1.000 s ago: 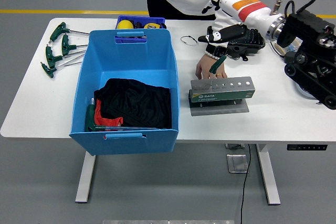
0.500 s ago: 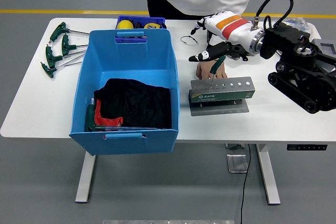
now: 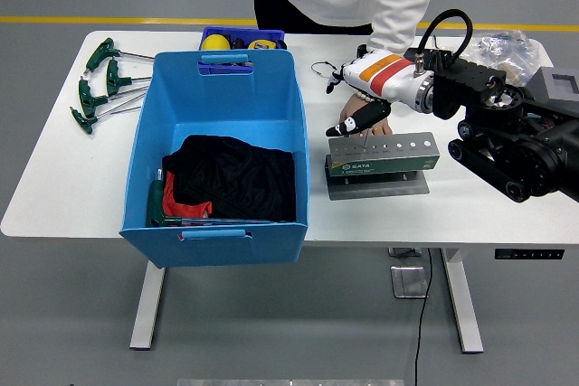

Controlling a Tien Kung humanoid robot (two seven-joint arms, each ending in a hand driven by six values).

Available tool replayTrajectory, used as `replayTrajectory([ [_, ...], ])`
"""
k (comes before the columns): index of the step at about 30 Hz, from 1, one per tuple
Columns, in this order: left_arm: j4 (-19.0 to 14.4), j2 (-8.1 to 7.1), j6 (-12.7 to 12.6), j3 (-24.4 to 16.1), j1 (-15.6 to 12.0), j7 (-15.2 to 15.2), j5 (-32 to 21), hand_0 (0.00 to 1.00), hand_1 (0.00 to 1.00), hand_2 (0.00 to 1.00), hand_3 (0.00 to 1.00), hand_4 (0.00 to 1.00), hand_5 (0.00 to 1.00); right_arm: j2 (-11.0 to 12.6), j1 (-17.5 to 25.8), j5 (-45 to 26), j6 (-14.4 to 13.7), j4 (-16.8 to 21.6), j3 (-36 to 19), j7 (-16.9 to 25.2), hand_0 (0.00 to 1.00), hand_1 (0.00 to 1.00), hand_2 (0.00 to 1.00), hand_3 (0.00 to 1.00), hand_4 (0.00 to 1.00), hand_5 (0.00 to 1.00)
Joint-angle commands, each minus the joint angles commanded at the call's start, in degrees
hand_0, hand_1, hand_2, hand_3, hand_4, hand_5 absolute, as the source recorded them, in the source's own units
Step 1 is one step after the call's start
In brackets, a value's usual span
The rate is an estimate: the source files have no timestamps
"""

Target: Lift tool from toolbox,place it in box,lift tool from toolbox,place it in box

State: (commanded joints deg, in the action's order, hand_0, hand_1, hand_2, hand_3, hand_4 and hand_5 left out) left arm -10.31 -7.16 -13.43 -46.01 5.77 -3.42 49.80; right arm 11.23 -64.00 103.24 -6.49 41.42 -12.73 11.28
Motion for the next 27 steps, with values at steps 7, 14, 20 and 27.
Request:
replayTrajectory([
  [7, 0.0, 0.0, 0.05, 0.32, 0.1, 0.02, -0.29, 0.725, 0.651, 0.739, 0.748, 0.762, 0.747, 0.47, 0.76, 0.5, 0.14, -1.15, 2.63, 0.19, 0.703, 0.602, 0.667, 0.594, 0.998, 0.8],
  [14, 0.0, 0.08, -0.02, 0.06, 0.31, 0.01, -0.31, 0.725, 0.654, 0.739, 0.748, 0.759, 0.743, 1.27, 1.5, -0.39, 0.27, -1.36, 2.2, 0.67, 0.709, 0.602, 0.66, 0.552, 0.998, 0.786],
  [20, 0.0, 0.08, 0.02, 0.02, 0.36, -0.02, -0.29, 0.727, 0.655, 0.74, 0.747, 0.759, 0.744, 1.47, 1.71, -0.73, 0.38, -1.58, 1.63, 0.73, 0.709, 0.601, 0.654, 0.529, 0.998, 0.78],
  [27, 0.0, 0.11, 0.13, 0.15, 0.49, -0.16, -0.39, 0.727, 0.659, 0.74, 0.747, 0.759, 0.744, 2.03, 2.14, -2.04, 1.25, -0.38, 1.0, 0.82, 0.707, 0.6, 0.654, 0.531, 0.998, 0.779],
])
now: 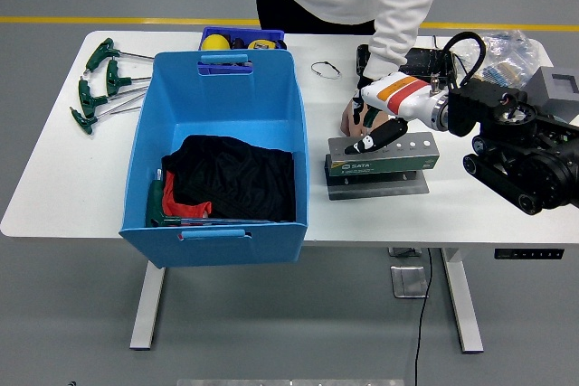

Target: Lift tool from toolbox,place it in box,lift tool from toolbox,place it in box

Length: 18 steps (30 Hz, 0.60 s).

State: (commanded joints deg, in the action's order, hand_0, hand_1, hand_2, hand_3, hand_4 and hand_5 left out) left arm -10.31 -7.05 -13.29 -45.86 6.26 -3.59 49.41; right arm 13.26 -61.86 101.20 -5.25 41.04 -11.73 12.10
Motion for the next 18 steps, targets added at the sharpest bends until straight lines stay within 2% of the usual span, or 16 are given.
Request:
replayTrajectory([
  [7, 0.0, 0.02, -0.09, -0.31, 0.01, 0.03, 0.12, 0.727, 0.659, 0.74, 0.747, 0.759, 0.744, -0.47, 0.21, 0.15, -0.09, -0.81, 1.33, 0.16, 0.707, 0.6, 0.645, 0.527, 0.998, 0.775],
  [18, 0.0, 0.15, -0.07, 0.64, 0.56, 0.23, -0.81, 0.727, 0.656, 0.74, 0.744, 0.759, 0.744, -2.6, 0.09, 0.05, -2.19, -2.92, 4.79, 2.86, 0.708, 0.603, 0.653, 0.531, 0.998, 0.772],
])
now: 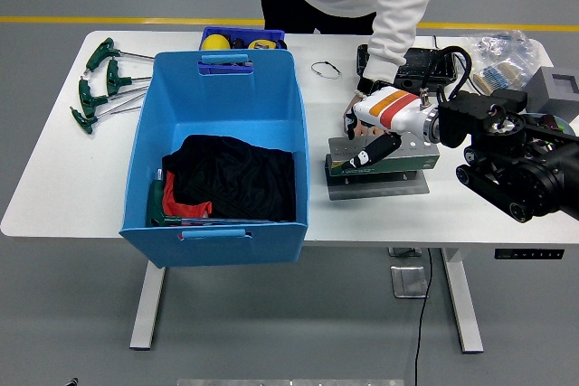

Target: Lift tool from toolbox,place it in box,lift tool from toolbox,place it in box

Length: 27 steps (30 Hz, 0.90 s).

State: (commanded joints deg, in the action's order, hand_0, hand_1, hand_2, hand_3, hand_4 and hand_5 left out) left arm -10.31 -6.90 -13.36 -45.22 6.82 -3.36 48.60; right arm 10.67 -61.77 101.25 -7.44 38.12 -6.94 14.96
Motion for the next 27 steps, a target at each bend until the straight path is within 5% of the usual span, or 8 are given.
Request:
replayTrajectory([
  [11, 0.0, -0.06, 0.07, 1.59, 0.46, 0.33, -1.54, 0.727, 0.658, 0.739, 0.746, 0.759, 0.741, -2.47, -1.43, 5.57, -3.74, -0.42, 4.26, 3.85, 0.707, 0.596, 0.642, 0.52, 0.998, 0.792],
  [27, 0.0, -0.18, 0.03, 2.67, 1.12, 0.64, -2.73, 0.73, 0.656, 0.739, 0.746, 0.759, 0.738, -3.67, -4.28, 7.46, -3.09, -3.36, 5.25, 3.09, 0.71, 0.597, 0.646, 0.523, 0.998, 0.797],
])
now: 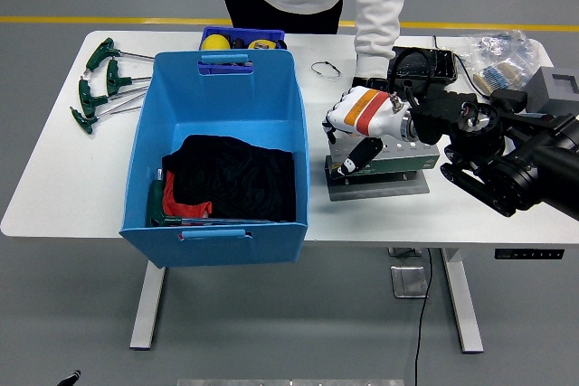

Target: Lift tool from toolbox,place it in box,lift tool from toolbox,place it in box

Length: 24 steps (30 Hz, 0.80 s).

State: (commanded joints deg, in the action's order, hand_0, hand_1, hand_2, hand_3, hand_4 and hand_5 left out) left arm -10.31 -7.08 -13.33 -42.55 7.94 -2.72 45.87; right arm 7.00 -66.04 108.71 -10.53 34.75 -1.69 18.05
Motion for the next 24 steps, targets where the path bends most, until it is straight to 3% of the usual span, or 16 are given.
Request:
replayTrajectory([
  [7, 0.0, -0.12, 0.04, 0.4, 0.39, 0.17, -0.37, 0.728, 0.658, 0.739, 0.746, 0.761, 0.737, -0.16, -0.96, 1.39, 1.24, -2.27, 0.85, -0.44, 0.712, 0.596, 0.642, 0.516, 0.998, 0.802],
  [8, 0.0, -0.13, 0.07, 0.36, 0.46, 0.16, -0.28, 0.729, 0.656, 0.739, 0.747, 0.763, 0.737, -0.05, -0.96, 1.55, 1.19, -2.33, 0.78, -0.4, 0.713, 0.564, 0.604, 0.487, 0.998, 0.815],
  [24, 0.0, -0.15, -0.17, 0.51, 1.03, 0.46, -0.95, 0.73, 0.655, 0.739, 0.746, 0.765, 0.735, 1.03, -1.08, 5.78, 2.97, -1.98, 0.77, 0.14, 0.716, 0.534, 0.541, 0.401, 0.998, 0.817],
])
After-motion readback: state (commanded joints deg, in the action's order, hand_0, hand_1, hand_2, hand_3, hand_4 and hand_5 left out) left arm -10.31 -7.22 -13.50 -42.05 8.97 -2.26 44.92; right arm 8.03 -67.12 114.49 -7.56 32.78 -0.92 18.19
